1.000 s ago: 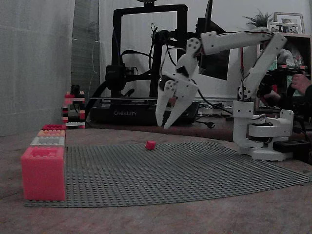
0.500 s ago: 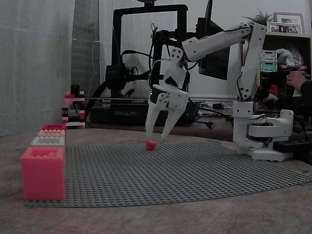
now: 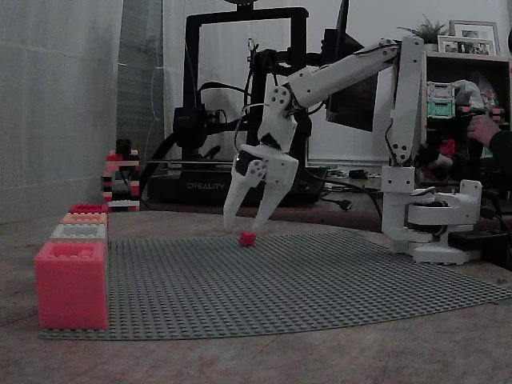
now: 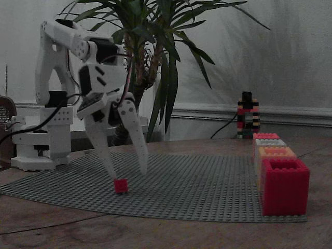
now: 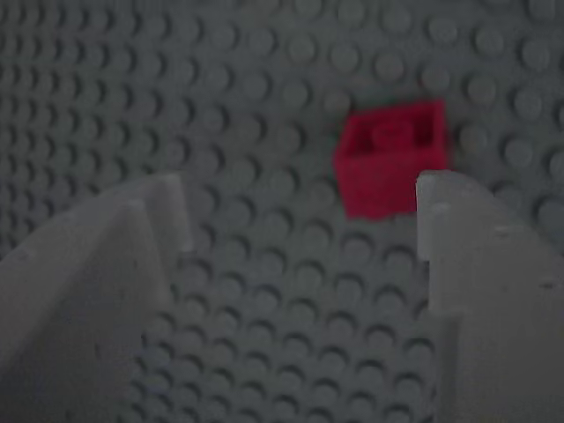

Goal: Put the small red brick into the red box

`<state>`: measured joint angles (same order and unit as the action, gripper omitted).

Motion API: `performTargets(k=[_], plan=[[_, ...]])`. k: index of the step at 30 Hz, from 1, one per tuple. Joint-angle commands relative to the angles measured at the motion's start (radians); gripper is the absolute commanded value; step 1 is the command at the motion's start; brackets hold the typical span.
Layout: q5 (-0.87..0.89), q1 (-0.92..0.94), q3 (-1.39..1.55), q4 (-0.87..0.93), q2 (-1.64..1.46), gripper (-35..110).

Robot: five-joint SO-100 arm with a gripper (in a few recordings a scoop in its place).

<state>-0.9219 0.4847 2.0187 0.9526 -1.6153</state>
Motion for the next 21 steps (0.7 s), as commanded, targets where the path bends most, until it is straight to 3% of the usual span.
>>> performTargets(k=[1,21], plan=[[-0.023,0.025,-0.058,0.003,-0.012,22],[-0.038,0.038,-0.037,0.095,-0.044,22]])
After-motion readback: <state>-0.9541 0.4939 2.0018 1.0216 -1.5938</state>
